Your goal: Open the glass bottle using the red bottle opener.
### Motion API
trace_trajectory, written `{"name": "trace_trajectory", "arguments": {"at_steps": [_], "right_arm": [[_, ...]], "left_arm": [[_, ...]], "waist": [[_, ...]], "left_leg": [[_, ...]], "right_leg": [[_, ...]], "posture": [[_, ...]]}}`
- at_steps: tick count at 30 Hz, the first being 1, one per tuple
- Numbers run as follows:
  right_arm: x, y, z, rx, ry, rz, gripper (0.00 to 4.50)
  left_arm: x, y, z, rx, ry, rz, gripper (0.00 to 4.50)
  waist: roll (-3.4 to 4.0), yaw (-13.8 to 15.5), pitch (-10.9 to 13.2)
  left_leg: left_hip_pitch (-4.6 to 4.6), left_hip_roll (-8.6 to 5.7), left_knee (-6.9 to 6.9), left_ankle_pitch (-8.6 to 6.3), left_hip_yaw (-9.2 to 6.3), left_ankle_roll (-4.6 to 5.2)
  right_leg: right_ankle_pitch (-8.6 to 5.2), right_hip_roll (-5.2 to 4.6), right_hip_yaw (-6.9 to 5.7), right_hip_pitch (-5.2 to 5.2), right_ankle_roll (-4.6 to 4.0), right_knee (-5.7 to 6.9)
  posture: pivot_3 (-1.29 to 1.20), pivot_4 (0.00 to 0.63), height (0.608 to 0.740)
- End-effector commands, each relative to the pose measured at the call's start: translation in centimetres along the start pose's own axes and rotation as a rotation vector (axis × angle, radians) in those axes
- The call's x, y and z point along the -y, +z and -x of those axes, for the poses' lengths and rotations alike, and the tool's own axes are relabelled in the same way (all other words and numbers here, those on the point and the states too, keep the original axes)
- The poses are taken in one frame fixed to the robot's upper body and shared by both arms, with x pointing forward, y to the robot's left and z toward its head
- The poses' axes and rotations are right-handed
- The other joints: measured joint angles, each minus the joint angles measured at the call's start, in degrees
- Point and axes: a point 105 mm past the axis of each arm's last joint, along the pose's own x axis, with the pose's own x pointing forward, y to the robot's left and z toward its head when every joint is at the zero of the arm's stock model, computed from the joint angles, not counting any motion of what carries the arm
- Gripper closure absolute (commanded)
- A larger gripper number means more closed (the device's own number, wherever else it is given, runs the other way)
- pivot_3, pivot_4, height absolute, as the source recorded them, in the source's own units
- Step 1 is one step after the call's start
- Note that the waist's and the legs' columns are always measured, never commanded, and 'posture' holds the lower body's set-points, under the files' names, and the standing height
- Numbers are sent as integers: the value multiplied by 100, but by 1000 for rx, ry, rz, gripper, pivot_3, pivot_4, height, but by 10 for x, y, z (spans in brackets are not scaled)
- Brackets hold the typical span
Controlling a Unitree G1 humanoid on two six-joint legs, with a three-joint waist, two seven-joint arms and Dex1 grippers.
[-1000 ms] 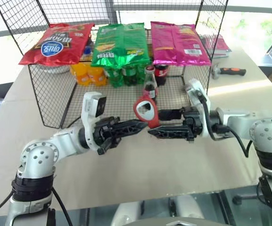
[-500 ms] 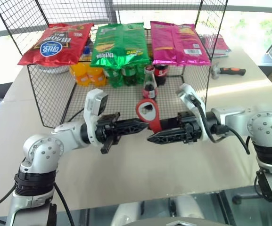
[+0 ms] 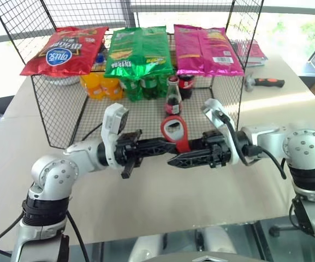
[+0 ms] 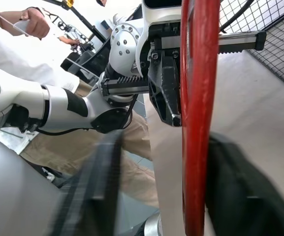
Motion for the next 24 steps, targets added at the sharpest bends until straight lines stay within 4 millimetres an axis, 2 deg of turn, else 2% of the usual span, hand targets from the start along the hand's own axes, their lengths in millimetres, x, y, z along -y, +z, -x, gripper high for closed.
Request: {"name": "trace_trajectory", "arguments": {"at_steps": [1, 2, 10, 11, 12, 15, 20, 22, 24], "right_arm": [[-8, 6, 1, 11, 26, 36, 4077], [-8, 6, 1, 10, 26, 34, 4470], [-10, 0, 5, -14, 26, 28, 4470], [-10, -1, 5, -17, 28, 28, 4500], [-10, -1, 6, -17, 27, 29, 4500], [-5, -6, 12, -5, -15, 25, 4500], [14, -26, 30, -13, -191, 45, 4500], [19, -29, 35, 0, -254, 75, 4500], [31, -29, 41, 29, -386, 145, 4500]], "left_arm": [[7, 1, -3, -3, -22, -45, 4500], [8, 0, -3, -3, -24, -45, 4500], [12, -1, 3, -1, -55, -20, 4500], [13, 0, 4, 0, -59, -8, 3761], [13, -1, 4, -8, -49, -20, 3507], [8, 0, 13, -5, 27, -56, 2067], [-3, 5, 35, 20, 206, -131, 11], [-20, 7, 40, 12, 351, -250, 11], [-51, 18, 44, 27, 616, -452, 11]], "waist": [[0, -2, 0], [0, -3, 0], [0, -12, 0], [0, -21, 0], [0, -28, 0], [0, -51, 0], [3, -65, 2], [3, -66, 2], [4, -50, 2]], "left_leg": [[0, 0, 0, 0, 0, 0], [1, 0, 0, 0, 0, 0], [0, 0, 0, 0, -1, 0], [0, 0, 0, 0, -1, 0], [-1, 0, -1, 0, -1, 0], [-1, 0, -1, 0, -1, 0], [-2, 0, -6, 0, -2, 0], [-1, 0, -4, 0, -2, 0], [1, 0, -3, 0, 0, 0]], "right_leg": [[0, 0, 0, 0, 0, 0], [0, 0, 1, 0, 0, 0], [0, 0, -1, 0, 0, 0], [0, 0, -1, 0, 0, 0], [0, 0, -1, 0, 0, 0], [0, -1, 0, 0, 0, -1], [0, -1, -1, -1, 0, -5], [0, -1, 0, 0, 0, -2], [0, -2, 2, 2, 0, -1]], "posture": [[0, 150, 740], [0, 150, 740], [0, 150, 740], [0, 150, 740], [0, 150, 740], [0, 150, 740], [0, 150, 740], [0, 150, 740], [0, 150, 740]]}}
